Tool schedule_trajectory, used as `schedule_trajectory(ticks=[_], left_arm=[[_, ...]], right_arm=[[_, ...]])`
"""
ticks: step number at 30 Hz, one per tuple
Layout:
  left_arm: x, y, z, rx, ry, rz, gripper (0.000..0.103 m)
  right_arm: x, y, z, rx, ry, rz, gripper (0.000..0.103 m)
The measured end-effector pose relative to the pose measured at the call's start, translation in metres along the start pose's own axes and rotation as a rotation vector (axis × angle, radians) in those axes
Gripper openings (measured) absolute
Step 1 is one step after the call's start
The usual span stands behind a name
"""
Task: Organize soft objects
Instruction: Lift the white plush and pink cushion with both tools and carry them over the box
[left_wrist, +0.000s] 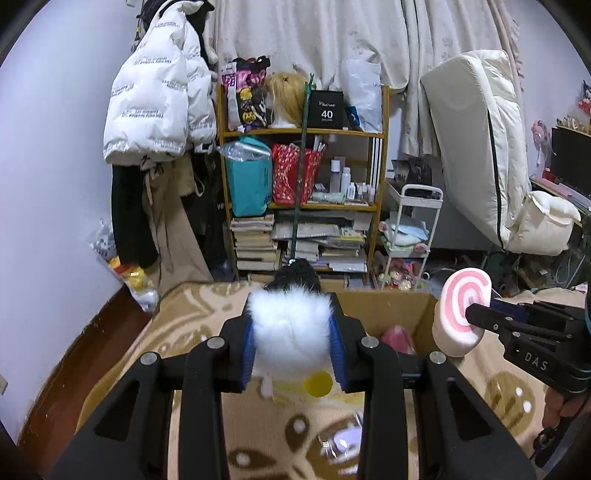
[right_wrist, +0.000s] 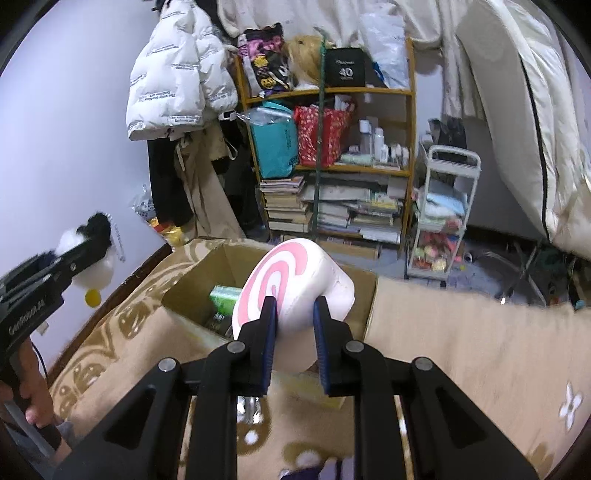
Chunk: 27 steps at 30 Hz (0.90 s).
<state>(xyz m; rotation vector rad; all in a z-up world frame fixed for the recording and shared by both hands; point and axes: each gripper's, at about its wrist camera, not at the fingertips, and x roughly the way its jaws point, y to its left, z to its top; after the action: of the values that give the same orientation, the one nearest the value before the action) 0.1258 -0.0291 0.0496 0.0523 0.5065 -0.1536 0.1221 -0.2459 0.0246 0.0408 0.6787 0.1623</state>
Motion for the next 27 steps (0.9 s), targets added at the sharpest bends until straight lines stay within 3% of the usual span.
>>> schedule_trajectory(ticks=[5,10,27], left_arm=[[0.026,-0.003,0.011,-0.002,-0.005,-0.011,0.032],[0.049,-0.002,0.003,-0.032,0.018,-0.026,0.032],[0.112,-0.023,-0.034,0.006,0.185,-0.079,0.035]], right_arm=[[0.015,0.001,0.018,-0.062,-0.018,0.01,0.021],[0.025,-0.003,0.014,-0.077,-0.034,0.026,0.021],[0.087,-0.018,-0.018,-0.022,0.121,0.054,0.024]])
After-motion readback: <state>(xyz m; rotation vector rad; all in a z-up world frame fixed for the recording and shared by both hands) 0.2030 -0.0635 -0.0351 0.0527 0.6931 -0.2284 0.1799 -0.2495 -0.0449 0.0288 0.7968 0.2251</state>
